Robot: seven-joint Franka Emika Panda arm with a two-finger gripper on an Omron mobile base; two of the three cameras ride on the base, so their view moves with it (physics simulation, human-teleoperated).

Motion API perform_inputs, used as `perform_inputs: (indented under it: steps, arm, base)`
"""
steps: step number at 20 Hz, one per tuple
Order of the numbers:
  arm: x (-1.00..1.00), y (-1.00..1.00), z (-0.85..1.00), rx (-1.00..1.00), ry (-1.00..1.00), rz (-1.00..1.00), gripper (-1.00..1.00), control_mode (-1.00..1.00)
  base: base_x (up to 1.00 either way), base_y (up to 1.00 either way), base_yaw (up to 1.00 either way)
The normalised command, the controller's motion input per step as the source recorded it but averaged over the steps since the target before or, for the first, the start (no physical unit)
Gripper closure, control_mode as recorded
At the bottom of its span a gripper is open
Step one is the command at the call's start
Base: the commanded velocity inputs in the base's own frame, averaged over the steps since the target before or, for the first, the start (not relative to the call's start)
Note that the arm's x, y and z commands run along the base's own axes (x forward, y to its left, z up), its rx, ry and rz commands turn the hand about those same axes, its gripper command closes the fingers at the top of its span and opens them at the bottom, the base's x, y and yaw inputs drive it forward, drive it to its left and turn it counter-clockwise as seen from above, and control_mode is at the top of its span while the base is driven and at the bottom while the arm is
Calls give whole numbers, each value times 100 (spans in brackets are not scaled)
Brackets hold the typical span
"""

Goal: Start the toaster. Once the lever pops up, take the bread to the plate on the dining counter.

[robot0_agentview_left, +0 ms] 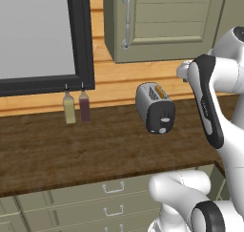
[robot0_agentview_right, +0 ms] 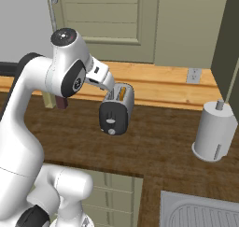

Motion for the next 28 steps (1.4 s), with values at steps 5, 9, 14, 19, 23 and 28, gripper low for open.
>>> perform_inputs:
  steps: [5,9,14,19,23,28]
  arm:
    - [0,0,0,0,0,0,-100,-100]
    - [0,0,0,0,0,0,-100,-100]
    - [0,0,0,0,0,0,-100,-100]
    - [0,0,0,0,0,0,-100,-100]
    - [0,0,0,0,0,0,-100,-100]
    - [0,0,0,0,0,0,-100,-100]
  base:
    - [0,0,0]
    - [0,0,0]
    - [0,0,0]
    - [0,0,0]
    - [0,0,0]
    - [0,0,0]
